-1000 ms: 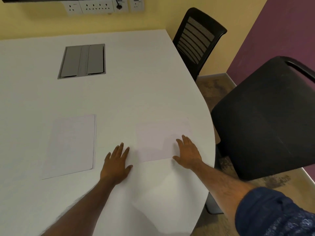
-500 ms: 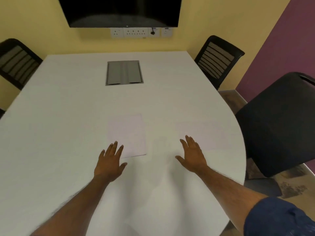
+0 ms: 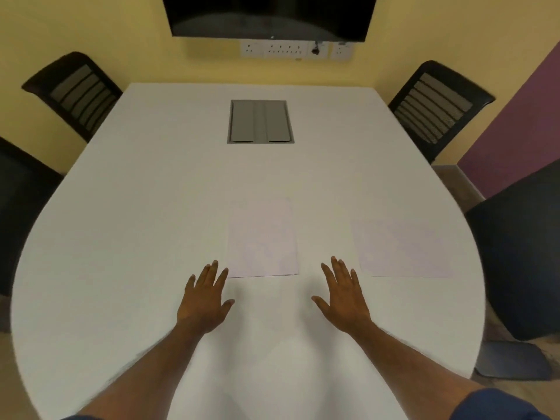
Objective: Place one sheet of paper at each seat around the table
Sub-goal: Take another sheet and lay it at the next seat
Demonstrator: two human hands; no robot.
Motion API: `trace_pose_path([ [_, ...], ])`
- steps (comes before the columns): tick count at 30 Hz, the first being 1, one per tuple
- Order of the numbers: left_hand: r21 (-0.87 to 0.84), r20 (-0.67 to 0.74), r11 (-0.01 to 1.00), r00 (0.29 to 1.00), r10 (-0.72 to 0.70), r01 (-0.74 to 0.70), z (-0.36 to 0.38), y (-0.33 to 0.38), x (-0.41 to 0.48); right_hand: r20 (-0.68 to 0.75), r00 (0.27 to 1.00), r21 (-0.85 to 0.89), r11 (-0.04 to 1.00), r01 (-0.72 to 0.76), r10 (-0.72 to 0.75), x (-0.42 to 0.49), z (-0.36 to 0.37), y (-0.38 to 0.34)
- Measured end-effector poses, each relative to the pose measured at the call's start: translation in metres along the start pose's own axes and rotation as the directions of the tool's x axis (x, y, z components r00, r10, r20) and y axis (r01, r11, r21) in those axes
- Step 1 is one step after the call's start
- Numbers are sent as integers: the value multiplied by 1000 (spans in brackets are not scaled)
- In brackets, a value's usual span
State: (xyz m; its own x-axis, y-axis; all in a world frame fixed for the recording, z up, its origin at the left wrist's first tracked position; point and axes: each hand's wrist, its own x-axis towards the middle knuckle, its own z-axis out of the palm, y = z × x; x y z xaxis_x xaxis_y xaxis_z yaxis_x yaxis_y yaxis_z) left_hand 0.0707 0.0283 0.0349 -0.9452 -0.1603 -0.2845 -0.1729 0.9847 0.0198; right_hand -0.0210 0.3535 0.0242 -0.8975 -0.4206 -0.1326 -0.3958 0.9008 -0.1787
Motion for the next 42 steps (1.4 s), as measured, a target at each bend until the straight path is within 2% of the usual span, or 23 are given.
trace_pose_path([
  [8, 4, 6, 1000, 1000, 0, 0, 6, -7, 36, 49, 997, 5, 998, 55, -55, 54, 24, -19],
  [13, 23, 22, 999, 999, 32, -32, 3, -20, 71, 74, 996, -49, 997, 59, -55, 98, 29, -29],
  [16, -5, 9, 998, 998, 57, -57, 1, -33, 100, 111, 994, -84, 996, 27, -18, 130, 32, -34],
  [21, -48, 127, 994, 986, 105, -100, 10, -48, 143, 169, 984, -144, 989, -32, 56, 179, 34, -44],
  [27, -108, 160, 990, 981, 110, -94, 9, -68, 192, 103, 977, -154, 974, -169, 186, 211, 41, -51],
  [31, -152, 160, 974, 969, 190, -166, 13, -79, 206, 47, 982, -109, 978, -178, 184, 217, 48, -58],
  [35, -134, 121, 973, 972, 203, -187, 20, -83, 206, 9, 973, -40, 972, -231, 231, 215, 50, -63],
  [38, -140, 120, 973, 972, 203, -186, 22, -85, 207, -24, 941, 104, 937, -333, 337, 215, 49, -65],
  [42, -143, 103, 971, 973, 208, -192, 24, -85, 206, -57, 877, 322, 840, -437, 478, 216, 46, -67],
])
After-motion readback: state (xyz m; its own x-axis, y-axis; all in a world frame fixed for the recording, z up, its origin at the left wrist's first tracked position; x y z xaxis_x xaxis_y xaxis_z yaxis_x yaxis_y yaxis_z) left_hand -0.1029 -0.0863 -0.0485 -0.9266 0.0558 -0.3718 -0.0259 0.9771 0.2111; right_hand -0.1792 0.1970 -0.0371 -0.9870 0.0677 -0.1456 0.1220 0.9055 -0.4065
